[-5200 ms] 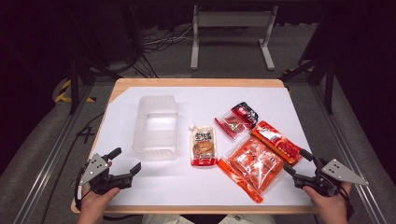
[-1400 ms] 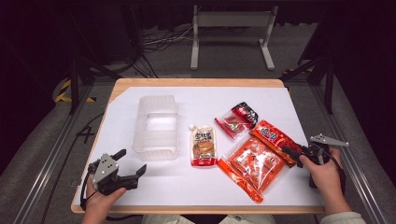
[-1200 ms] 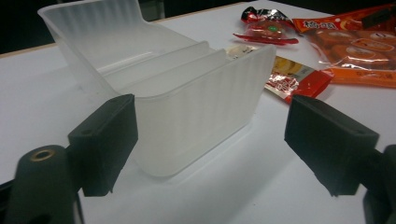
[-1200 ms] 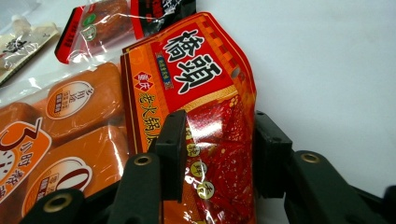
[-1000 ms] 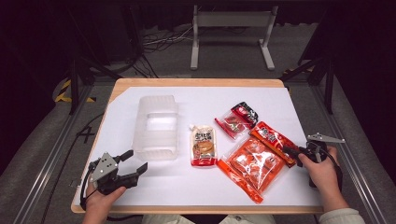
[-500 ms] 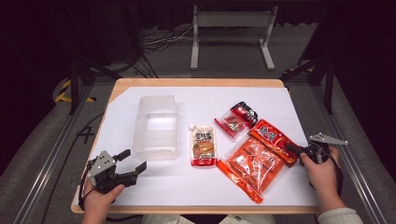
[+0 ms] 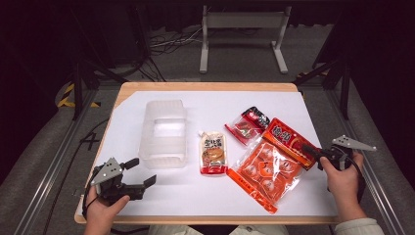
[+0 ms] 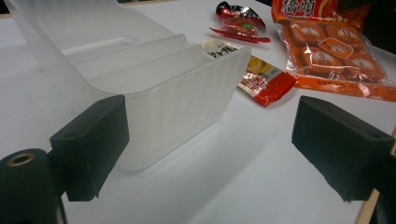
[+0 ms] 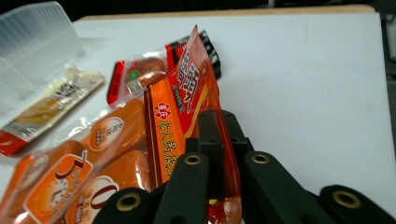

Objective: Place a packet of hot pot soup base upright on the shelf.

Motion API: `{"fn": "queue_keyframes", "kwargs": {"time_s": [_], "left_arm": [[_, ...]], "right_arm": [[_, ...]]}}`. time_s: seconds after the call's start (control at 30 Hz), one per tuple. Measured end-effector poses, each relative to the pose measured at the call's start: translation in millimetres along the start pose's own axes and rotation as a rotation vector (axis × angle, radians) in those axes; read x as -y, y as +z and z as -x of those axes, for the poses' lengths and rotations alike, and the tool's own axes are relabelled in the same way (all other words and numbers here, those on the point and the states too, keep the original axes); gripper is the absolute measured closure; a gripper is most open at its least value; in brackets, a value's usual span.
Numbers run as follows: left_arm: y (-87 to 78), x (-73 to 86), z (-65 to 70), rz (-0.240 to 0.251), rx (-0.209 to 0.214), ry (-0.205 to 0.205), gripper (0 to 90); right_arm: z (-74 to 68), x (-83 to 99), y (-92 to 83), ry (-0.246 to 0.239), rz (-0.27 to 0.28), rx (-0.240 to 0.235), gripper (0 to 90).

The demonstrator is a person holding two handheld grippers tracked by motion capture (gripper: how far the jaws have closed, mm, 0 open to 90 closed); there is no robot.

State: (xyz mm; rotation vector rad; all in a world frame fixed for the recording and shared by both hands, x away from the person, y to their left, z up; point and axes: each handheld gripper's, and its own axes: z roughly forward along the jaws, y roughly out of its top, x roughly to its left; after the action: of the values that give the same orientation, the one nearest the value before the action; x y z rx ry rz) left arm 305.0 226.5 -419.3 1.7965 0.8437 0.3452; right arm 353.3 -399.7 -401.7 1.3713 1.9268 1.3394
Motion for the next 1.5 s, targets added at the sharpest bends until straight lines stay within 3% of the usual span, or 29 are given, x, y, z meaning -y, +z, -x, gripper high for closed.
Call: {"fn": "queue_keyframes", "kwargs": {"time_s": [0.17, 0.3, 0.33, 0.4, 0.5, 0.7, 0.73, 0.83, 0.93, 1.0, 1.07, 1.13, 1.2, 1.23, 1.37, 1.5], "left_arm": [[0.7, -6.2, 4.9, 0.011, -0.025, -0.011, 7.7], [-2.7, -11.8, 8.6, 0.069, 0.000, -0.020, 6.3], [-2.5, -14.4, 9.3, 0.060, -0.003, -0.017, 5.7], [-1.1, -20.7, 10.6, 0.021, -0.026, 0.010, 6.0], [-1.1, -29.8, 13.0, -0.012, -0.021, 0.037, 6.2], [5.1, -38.5, 11.9, 0.003, 0.003, 0.093, 12.3], [7.2, -37.7, 11.3, 0.023, 0.009, 0.085, 13.6], [10.3, -36.6, 11.0, 0.003, 0.020, 0.076, 20.0], [11.9, -36.1, 10.4, -0.005, 0.067, 0.028, 21.1], [12.5, -35.9, 10.7, -0.006, 0.103, -0.027, 22.1], [13.3, -35.7, 10.8, 0.003, 0.093, -0.020, 22.8], [13.6, -35.8, 9.6, 0.000, 0.055, 0.007, 22.8], [13.9, -35.8, 8.3, -0.003, 0.036, 0.002, 22.3], [14.3, -35.5, 8.0, 0.007, 0.040, -0.015, 22.3], [14.5, -36.4, 7.9, 0.038, 0.057, -0.014, 21.3], [17.4, -37.4, 8.6, 0.051, 0.061, 0.017, 12.9]], "right_arm": [[-7.7, -13.7, -7.8, -0.015, 0.024, -0.022, 90.0], [-14.8, -25.8, -14.4, -0.043, 0.046, -0.047, 90.0], [-17.1, -29.0, -16.3, -0.047, 0.052, -0.056, 90.0], [-22.6, -35.9, -20.5, -0.057, 0.064, -0.074, 90.0], [-32.0, -45.5, -27.6, -0.081, 0.086, -0.102, 90.0], [-53.1, -65.3, -38.5, -0.140, 0.097, -0.145, 90.0], [-56.5, -68.4, -40.1, -0.150, 0.101, -0.153, 90.0], [-66.3, -76.3, -46.1, -0.181, 0.114, -0.170, 90.0], [-74.1, -82.1, -51.7, -0.202, 0.132, -0.192, 90.0], [-79.3, -85.7, -54.7, -0.209, 0.136, -0.209, 90.0], [-83.9, -89.1, -56.8, -0.222, 0.136, -0.235, 90.0], [-89.6, -92.5, -59.1, -0.238, 0.136, -0.260, 90.0], [-95.1, -95.5, -61.0, -0.258, 0.137, -0.268, 90.0], [-96.9, -96.6, -61.7, -0.266, 0.136, -0.270, 90.0], [-102.2, -103.2, -64.7, -0.290, 0.146, -0.275, 90.0], [-103.6, -109.0, -65.6, -0.310, 0.145, -0.278, 90.0]]}}
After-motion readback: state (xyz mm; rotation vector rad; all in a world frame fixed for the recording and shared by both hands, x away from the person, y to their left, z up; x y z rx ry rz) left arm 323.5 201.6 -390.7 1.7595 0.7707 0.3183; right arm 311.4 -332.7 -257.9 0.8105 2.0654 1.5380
